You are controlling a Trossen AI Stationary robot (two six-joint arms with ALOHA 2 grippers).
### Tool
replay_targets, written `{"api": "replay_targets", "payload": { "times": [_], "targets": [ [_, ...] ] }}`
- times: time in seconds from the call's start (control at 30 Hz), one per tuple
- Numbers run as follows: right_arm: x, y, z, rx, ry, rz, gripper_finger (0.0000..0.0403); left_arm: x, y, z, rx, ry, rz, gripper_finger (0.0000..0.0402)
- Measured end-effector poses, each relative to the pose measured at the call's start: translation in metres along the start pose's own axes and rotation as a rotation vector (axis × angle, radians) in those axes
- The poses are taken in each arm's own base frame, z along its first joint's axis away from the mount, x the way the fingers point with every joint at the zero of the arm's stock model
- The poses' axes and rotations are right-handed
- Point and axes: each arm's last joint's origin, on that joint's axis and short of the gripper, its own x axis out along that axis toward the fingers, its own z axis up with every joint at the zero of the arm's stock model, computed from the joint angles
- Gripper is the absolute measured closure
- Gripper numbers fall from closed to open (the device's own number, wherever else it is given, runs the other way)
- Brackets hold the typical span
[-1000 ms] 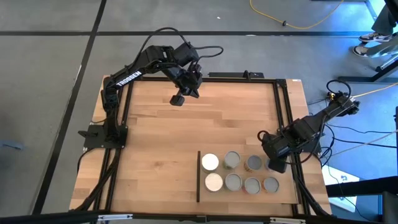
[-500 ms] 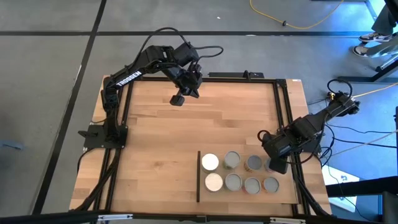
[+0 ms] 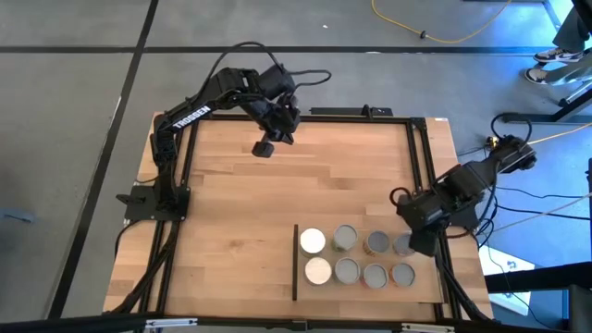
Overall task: Pick and place cans onto a shelf
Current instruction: Adjust the tuna can on the shelf
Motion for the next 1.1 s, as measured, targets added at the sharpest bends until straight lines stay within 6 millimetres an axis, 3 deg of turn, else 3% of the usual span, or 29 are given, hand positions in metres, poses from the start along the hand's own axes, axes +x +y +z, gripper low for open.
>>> {"api": "replay_targets", "payload": {
  "times": [0.2, 0.37, 0.47, 0.63, 0.77, 0.93, 1.1],
  "targets": [
    [-0.022, 0.003, -0.001, -0.048, -0.128, -0.001, 0.0392, 0.001, -0.006, -0.006, -0.041, 0.177, 0.1, 0.0391],
    [-0.046, 0.002, -0.004, -0.083, -0.282, -0.029, 0.0394, 0.003, -0.016, -0.005, -0.064, 0.215, 0.056, 0.04],
    [-0.065, 0.002, -0.006, -0.138, -0.402, -0.032, 0.0395, -0.007, -0.026, -0.003, -0.028, 0.192, 0.057, 0.0401],
    [-0.095, 0.001, -0.01, -0.239, -0.614, -0.071, 0.0399, -0.057, -0.049, -0.005, -0.098, 0.085, 0.12, 0.0401],
    [-0.114, -0.003, -0.014, -0.337, -0.763, -0.153, 0.0396, -0.111, -0.076, -0.016, -0.183, -0.041, 0.182, 0.0401],
    [-0.132, -0.008, -0.018, -0.451, -0.899, -0.283, 0.0398, -0.178, -0.116, -0.042, -0.192, -0.205, 0.255, 0.0401],
    [-0.146, -0.028, -0.031, -0.427, -1.01, -0.325, 0.0399, -0.233, -0.157, -0.077, -0.236, -0.37, 0.308, 0.0401]
  ]
}}
